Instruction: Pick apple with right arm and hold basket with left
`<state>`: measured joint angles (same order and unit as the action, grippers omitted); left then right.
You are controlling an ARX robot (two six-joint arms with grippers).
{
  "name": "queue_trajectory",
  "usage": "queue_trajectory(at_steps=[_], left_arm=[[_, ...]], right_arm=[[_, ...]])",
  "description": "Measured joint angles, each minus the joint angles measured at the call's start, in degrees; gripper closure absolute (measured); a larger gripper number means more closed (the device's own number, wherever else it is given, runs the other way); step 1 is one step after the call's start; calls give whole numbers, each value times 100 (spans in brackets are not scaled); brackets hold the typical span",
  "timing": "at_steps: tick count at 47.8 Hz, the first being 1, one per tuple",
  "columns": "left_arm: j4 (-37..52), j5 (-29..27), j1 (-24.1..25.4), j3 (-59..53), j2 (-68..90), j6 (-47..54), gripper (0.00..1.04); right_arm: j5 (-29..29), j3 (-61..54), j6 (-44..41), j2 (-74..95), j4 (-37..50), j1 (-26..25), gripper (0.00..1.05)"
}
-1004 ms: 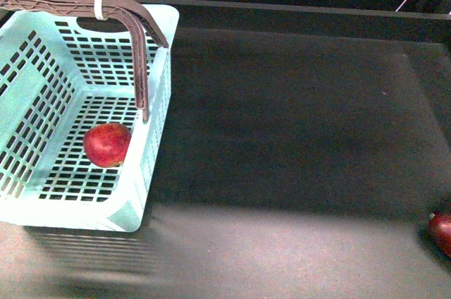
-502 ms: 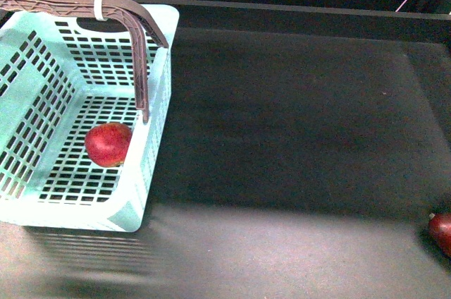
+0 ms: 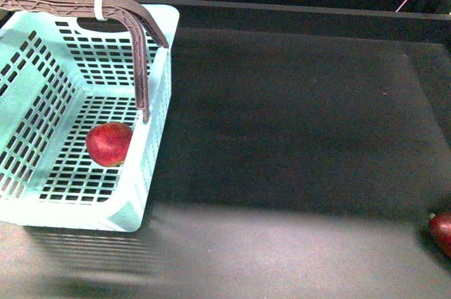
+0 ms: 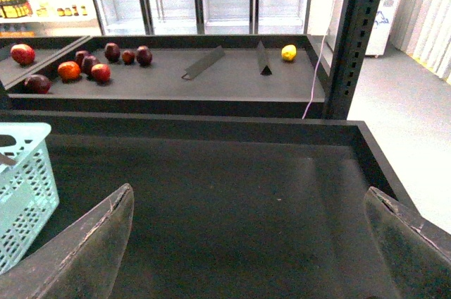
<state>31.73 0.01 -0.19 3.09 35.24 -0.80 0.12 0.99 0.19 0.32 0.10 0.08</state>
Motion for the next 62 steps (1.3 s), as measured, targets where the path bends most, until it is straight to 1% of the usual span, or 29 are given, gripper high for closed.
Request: queue_trajectory(at_steps=[6, 28, 50, 52, 54, 62], left_arm=[[125, 0, 0, -225, -162, 0, 101], [-1311, 0, 0, -227, -1661, 13, 101], [-2159, 0, 0, -227, -2516, 15, 101], [-2723, 0, 0, -227, -2920, 15, 101], [-3086, 0, 0, -227, -3279, 15, 101], [-3163, -2, 0, -227, -3486, 15, 101]], right_arm=[[0, 0, 0, 0, 0, 0, 9], [0, 0, 0, 0, -2, 0, 9], [0, 0, 0, 0, -2, 0, 9], [0, 0, 0, 0, -2, 0, 9], [2, 0, 0, 0, -2, 0, 9], [0, 0, 0, -2, -2, 0, 9]])
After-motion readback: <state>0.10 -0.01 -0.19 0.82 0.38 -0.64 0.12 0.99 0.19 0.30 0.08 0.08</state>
